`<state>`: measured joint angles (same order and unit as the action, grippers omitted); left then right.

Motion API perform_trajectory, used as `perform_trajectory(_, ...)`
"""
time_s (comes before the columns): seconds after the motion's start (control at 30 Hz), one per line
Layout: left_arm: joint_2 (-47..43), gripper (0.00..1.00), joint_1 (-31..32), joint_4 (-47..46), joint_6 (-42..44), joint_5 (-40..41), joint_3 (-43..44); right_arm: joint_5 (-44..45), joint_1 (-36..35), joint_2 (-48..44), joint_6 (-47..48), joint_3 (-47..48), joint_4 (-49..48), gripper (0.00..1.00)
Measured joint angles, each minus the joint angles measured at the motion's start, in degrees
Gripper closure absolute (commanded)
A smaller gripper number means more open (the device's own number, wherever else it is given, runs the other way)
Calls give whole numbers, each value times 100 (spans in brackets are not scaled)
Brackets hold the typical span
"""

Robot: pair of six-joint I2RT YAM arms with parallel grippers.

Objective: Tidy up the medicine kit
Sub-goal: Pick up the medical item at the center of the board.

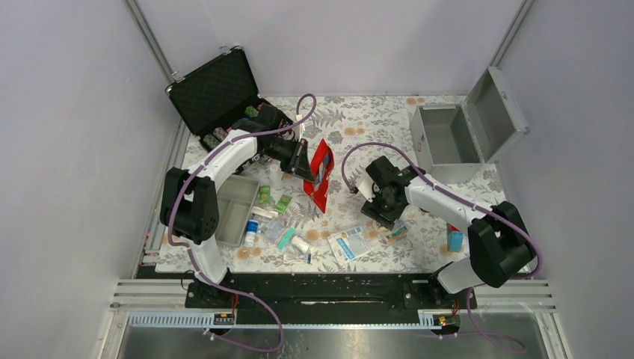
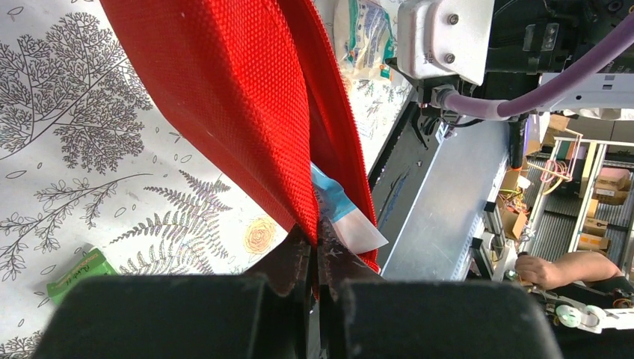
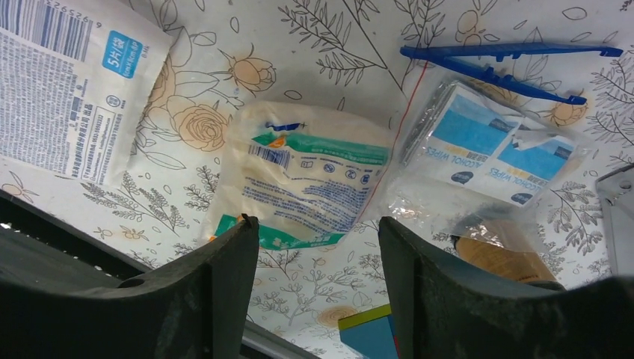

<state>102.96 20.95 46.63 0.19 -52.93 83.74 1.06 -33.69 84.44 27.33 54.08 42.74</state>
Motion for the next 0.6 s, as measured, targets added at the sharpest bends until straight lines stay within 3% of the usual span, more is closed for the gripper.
perform_trajectory(0.1, -4, 100, 4, 2, -13, 39, 0, -17, 0, -2, -7, 7, 17, 32)
perform_trajectory(0.23, -11, 100, 4, 2, -17, 98, 0, -680, -55, -238, 42, 4, 76, 28)
perform_trajectory(0.43, -15, 100, 4, 9, -20, 160, 0, -1596, -765, -1193, 671, -249, -197, 29)
perform_trajectory(0.6, -2, 100, -44, 39, -68, 153, 20, -1923, -1023, -929, 1043, -262, -518, 31)
